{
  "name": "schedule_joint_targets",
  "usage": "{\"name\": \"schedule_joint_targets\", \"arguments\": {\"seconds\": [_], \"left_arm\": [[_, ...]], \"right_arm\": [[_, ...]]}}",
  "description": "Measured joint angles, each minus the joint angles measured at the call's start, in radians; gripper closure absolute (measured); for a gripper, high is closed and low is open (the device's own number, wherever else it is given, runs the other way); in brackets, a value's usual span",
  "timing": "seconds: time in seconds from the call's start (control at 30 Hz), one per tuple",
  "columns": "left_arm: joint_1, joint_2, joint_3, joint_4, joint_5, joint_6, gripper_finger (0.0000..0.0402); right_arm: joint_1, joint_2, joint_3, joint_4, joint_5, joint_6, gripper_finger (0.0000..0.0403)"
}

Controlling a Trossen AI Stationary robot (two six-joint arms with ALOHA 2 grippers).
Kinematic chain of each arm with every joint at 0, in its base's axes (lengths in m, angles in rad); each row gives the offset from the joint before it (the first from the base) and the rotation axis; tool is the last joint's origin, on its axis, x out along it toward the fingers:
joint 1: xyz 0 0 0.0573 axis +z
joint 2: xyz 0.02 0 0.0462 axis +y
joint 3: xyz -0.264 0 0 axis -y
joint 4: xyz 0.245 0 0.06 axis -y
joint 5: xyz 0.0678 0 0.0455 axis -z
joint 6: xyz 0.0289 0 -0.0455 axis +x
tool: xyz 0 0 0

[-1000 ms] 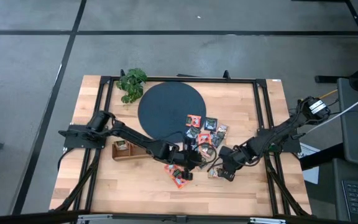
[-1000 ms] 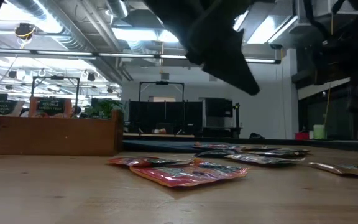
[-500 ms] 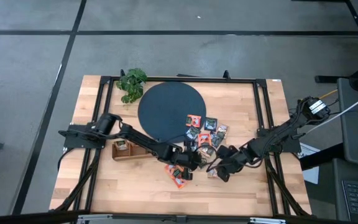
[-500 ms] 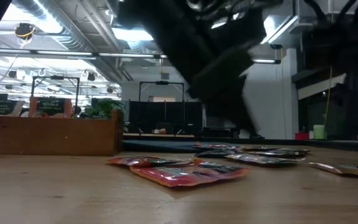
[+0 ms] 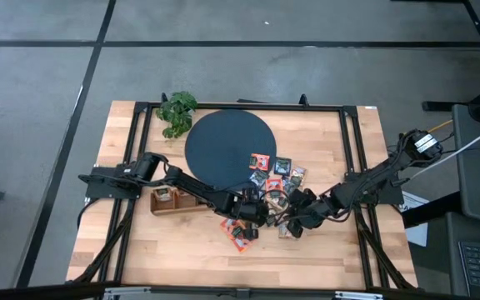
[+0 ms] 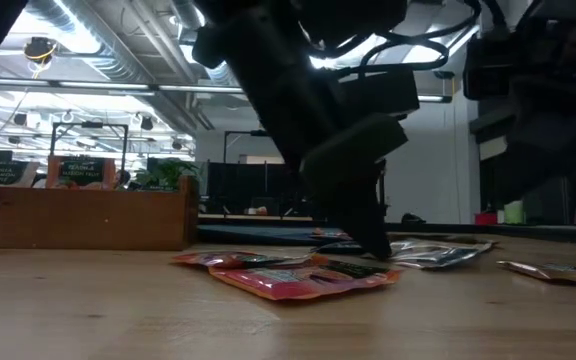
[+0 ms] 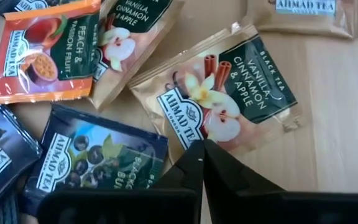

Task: Pick & Place Tea
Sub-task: Put the brown tea bag into the left section of the wooden organizer

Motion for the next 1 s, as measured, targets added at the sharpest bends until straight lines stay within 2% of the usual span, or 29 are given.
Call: {"name": "schedule_joint_targets", "arguments": {"seconds": [0.23, 0.63, 0.77, 1.0], "left_arm": [[-0.001, 0.01, -0.001, -0.001, -0.009, -0.005, 0.0398], [-0.004, 0.013, -0.004, 0.015, -0.025, -0.016, 0.0399], [-0.005, 0.014, -0.004, 0.024, -0.031, -0.016, 0.0399], [-0.005, 0.014, -0.005, 0.029, -0.035, -0.017, 0.0399]], "right_arm": [[-0.04, 0.0, 0.0, 0.008, -0.075, -0.001, 0.0272], [-0.102, 0.0, 0.0, 0.009, -0.108, 0.014, 0.0179], [-0.102, 0.022, 0.0, 0.011, -0.113, 0.021, 0.0174], [-0.102, 0.144, -0.002, 0.101, -0.156, 0.015, 0.0174]]}}
